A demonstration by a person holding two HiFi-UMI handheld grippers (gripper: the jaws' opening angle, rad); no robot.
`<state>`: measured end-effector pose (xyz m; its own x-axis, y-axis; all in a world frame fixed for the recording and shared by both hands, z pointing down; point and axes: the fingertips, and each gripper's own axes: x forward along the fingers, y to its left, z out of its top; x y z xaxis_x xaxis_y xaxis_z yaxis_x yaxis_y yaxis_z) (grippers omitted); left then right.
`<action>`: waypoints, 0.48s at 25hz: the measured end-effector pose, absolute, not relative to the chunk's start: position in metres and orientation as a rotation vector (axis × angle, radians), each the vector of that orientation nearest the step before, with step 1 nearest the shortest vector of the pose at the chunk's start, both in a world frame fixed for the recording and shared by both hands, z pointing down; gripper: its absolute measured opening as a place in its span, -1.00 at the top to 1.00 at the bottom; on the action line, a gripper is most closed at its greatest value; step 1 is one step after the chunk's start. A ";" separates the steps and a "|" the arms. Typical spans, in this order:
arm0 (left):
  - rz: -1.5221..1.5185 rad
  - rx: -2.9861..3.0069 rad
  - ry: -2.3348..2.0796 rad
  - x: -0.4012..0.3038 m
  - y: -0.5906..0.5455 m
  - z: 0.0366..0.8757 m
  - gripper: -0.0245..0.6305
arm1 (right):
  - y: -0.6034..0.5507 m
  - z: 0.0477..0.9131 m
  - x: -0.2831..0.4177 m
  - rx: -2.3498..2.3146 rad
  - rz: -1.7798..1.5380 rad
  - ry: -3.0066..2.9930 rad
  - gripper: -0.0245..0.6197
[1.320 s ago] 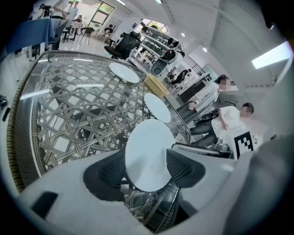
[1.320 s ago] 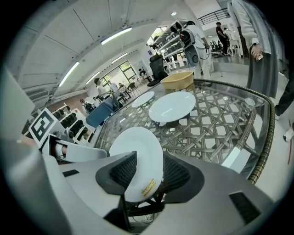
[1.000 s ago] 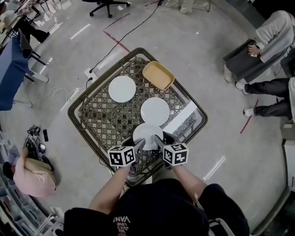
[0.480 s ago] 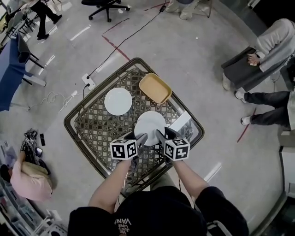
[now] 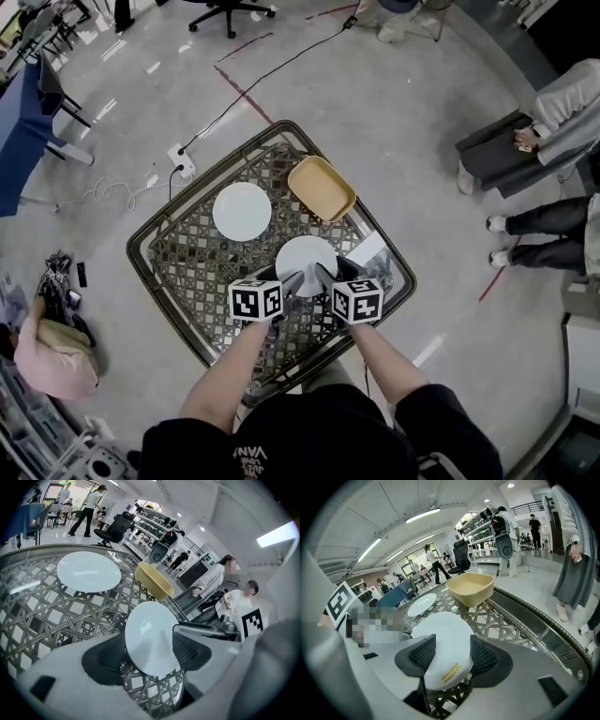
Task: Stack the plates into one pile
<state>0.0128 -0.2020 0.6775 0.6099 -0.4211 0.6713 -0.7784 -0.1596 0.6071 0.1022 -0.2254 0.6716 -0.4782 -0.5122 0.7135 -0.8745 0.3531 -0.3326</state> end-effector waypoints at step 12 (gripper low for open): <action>0.379 1.781 -1.057 -0.015 -0.212 0.666 -0.04 | -0.238 0.651 0.088 1.143 0.827 -2.138 0.18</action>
